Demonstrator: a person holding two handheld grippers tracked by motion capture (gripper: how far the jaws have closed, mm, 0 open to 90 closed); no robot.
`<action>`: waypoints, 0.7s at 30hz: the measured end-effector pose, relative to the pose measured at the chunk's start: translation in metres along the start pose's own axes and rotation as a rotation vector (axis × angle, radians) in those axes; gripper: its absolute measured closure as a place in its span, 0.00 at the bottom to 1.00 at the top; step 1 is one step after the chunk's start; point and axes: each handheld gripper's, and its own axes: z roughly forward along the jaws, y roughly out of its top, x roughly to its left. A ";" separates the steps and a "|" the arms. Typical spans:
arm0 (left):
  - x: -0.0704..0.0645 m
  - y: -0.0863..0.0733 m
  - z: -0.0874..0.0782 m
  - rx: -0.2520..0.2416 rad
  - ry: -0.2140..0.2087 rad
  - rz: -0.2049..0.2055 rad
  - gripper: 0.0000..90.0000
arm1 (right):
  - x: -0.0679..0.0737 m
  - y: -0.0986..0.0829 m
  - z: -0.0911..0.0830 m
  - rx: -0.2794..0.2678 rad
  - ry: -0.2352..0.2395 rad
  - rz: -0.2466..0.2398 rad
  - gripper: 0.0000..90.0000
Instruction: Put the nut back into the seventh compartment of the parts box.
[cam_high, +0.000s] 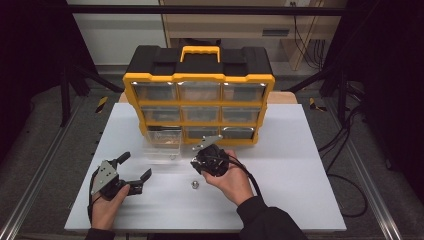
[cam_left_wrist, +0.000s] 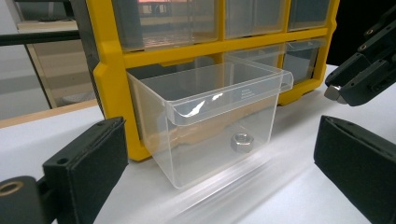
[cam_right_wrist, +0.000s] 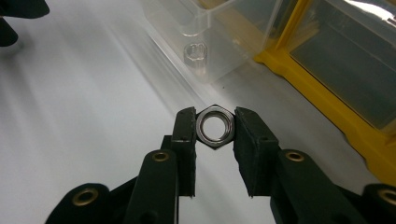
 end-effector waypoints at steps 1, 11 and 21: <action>0.000 0.000 0.000 0.000 0.000 0.000 0.03 | 0.000 0.001 -0.001 0.003 -0.005 0.000 0.78; 0.000 0.000 0.000 0.001 0.002 -0.001 0.03 | 0.001 0.011 -0.005 -0.050 -0.018 0.019 0.78; 0.000 0.000 0.000 0.001 0.001 0.002 0.03 | 0.000 0.021 -0.012 -0.112 -0.018 0.018 0.78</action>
